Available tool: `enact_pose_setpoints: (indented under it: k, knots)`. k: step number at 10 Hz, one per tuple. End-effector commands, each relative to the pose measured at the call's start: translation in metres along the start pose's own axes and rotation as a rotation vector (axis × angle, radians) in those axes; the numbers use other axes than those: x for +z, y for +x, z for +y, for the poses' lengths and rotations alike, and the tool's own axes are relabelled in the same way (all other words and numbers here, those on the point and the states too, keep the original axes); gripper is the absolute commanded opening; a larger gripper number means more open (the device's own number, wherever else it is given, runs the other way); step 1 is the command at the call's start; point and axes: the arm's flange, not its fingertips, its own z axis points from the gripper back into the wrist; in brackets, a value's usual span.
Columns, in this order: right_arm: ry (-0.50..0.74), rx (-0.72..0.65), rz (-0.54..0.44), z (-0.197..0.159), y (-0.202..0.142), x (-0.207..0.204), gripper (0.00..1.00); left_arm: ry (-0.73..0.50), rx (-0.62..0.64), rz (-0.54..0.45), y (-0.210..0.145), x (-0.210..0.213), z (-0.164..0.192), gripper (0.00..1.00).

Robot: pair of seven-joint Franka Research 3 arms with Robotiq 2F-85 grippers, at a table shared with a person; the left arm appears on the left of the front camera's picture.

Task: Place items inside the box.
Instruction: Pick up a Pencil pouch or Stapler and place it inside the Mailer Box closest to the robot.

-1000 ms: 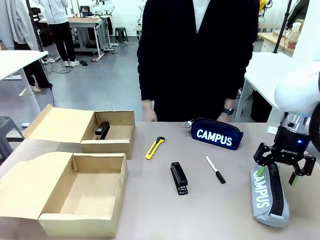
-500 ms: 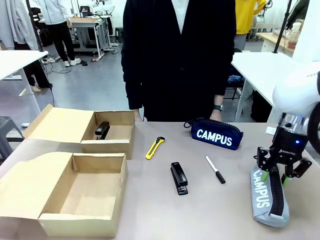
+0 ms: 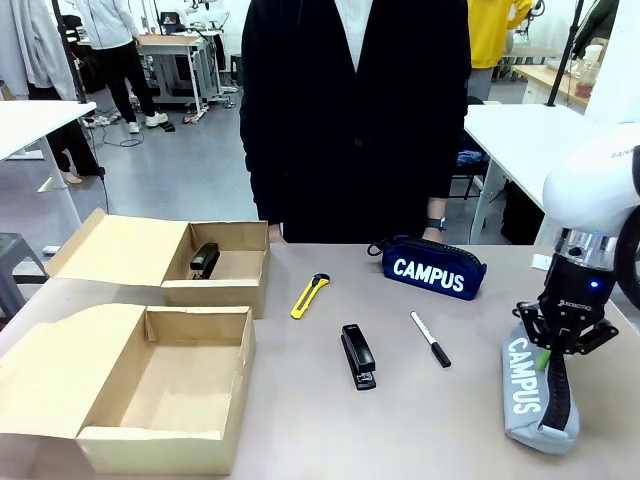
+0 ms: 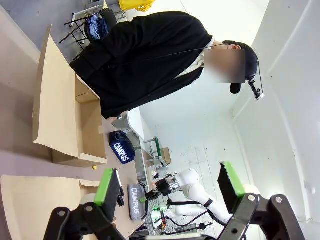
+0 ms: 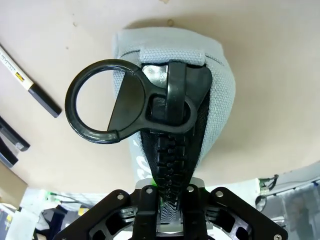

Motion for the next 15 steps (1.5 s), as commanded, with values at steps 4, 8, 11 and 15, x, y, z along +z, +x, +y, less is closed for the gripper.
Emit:
enact_pose_setpoints:
  k: [4,8,11,15]
  knots:
    - [-0.022,-0.003,-0.011,-0.006,-0.004,0.01,0.0,-0.017,-0.019,-0.006,-0.003,-0.001,-0.001,1.0]
    - [0.328,0.306,-0.033,-0.077,-0.07,0.124,0.03,-0.017,-0.019,-0.006,-0.003,-0.001,-0.001,1.0]
    - [0.673,0.28,-0.187,-0.095,-0.092,0.134,0.03,-0.017,-0.019,-0.006,-0.003,-0.001,-0.001,1.0]
    - [0.595,0.295,-0.1,-0.106,-0.1,0.137,0.11,-0.017,-0.019,-0.006,-0.003,-0.001,-0.001,1.0]
